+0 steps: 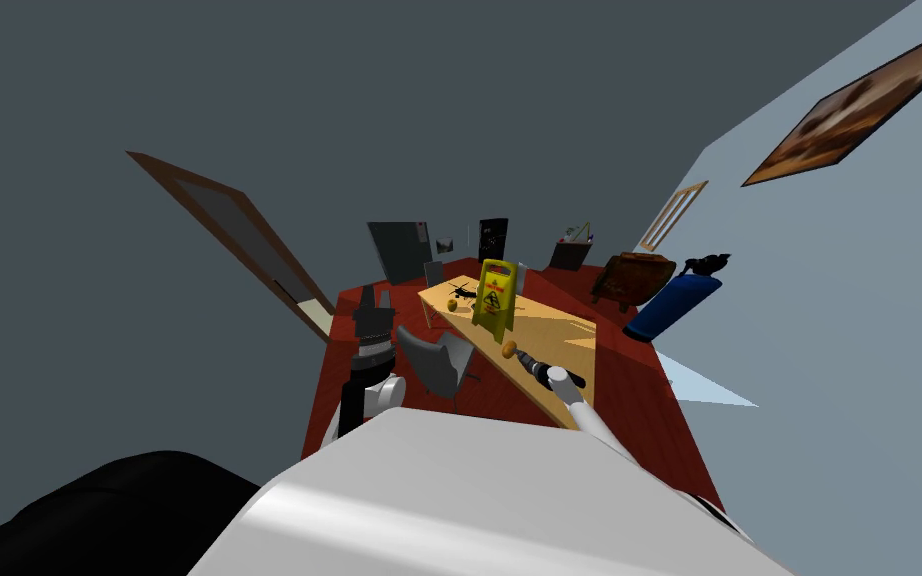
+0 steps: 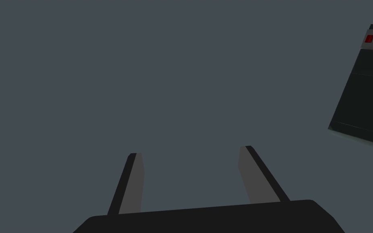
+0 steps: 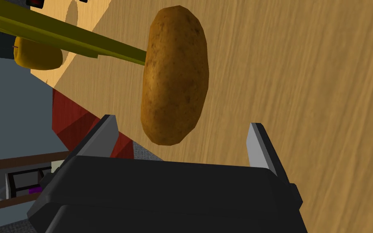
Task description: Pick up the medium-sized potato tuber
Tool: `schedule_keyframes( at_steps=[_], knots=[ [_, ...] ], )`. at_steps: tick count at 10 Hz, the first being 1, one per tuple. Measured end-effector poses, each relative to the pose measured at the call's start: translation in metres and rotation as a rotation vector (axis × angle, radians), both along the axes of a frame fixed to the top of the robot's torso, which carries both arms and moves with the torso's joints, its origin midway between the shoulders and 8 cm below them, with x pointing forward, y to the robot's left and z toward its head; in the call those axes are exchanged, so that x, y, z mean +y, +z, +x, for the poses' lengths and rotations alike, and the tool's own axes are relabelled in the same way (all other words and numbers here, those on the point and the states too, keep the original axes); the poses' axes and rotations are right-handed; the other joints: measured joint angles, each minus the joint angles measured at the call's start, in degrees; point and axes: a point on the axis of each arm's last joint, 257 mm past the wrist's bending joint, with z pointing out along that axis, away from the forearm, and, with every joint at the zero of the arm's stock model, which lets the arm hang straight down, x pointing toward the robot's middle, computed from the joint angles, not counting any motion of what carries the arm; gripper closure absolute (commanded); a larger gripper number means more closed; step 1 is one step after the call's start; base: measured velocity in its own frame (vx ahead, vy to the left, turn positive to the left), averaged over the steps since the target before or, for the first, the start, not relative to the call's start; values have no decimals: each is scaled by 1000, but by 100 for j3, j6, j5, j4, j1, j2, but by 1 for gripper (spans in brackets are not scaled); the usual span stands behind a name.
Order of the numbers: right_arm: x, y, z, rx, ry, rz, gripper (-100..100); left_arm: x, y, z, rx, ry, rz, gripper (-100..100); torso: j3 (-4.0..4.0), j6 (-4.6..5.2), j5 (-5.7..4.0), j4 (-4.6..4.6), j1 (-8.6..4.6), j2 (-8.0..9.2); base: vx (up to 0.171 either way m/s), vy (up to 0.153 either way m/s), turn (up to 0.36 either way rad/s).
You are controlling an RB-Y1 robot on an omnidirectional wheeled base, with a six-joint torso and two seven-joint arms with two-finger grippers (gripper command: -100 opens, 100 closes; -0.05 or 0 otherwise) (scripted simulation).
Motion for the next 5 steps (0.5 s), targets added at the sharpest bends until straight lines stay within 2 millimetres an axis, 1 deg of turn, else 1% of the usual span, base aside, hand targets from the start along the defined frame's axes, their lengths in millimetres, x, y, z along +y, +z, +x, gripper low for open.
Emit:
schedule_keyframes(
  at_steps=[5],
  knots=[
    [0, 0, 0, 0, 0, 0, -100, 0, 0, 0, 0, 0, 0, 0, 0, 0, 0, 0, 1, 1, 1, -2, 7]
  ],
)
